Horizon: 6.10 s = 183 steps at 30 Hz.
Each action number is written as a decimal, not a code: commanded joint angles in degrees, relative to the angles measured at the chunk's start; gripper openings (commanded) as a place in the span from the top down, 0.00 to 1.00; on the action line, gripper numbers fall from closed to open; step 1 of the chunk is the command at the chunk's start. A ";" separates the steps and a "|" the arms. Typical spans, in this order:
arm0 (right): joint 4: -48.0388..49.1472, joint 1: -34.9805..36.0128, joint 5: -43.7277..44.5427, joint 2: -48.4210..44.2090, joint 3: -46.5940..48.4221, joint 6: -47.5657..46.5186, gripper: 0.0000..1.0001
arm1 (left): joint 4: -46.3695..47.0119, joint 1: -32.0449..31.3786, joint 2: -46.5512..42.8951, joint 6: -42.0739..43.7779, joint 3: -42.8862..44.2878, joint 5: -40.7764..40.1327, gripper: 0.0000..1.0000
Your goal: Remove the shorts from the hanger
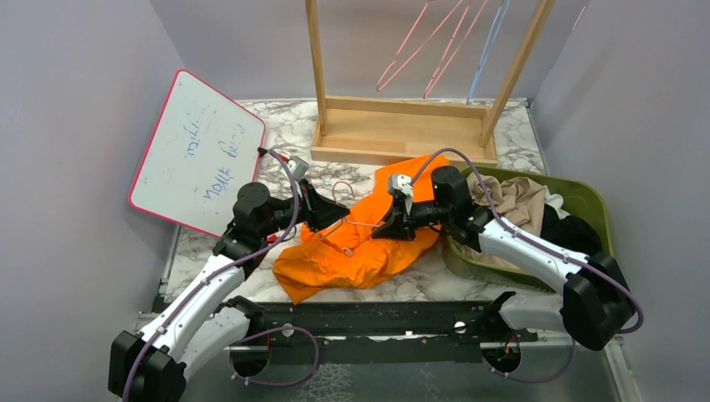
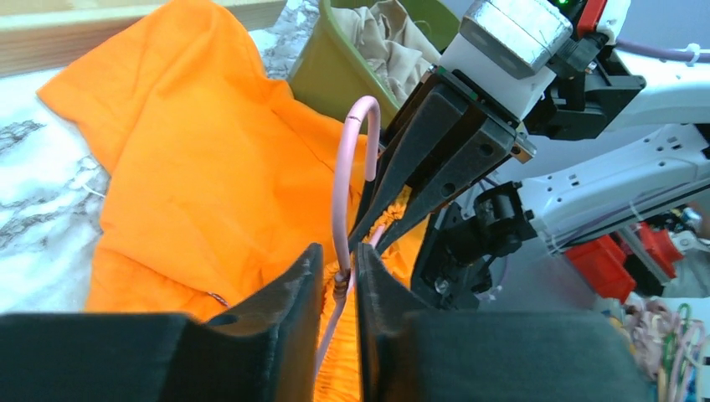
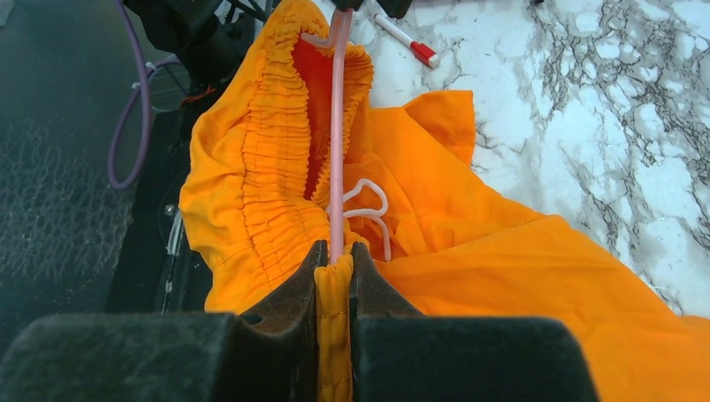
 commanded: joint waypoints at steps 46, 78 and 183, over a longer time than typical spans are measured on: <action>-30.63 18.19 66.04 1.73 19.20 45.66 0.42 | -21.98 -25.24 -5.65 14.94 9.54 -54.73 1.00; -18.77 18.50 75.17 9.75 16.45 44.87 0.93 | -26.14 -25.17 -7.98 12.20 8.70 -45.13 1.00; 45.25 4.30 9.95 -2.38 -13.19 14.35 0.39 | -21.43 -25.00 3.46 15.26 16.29 -36.99 1.00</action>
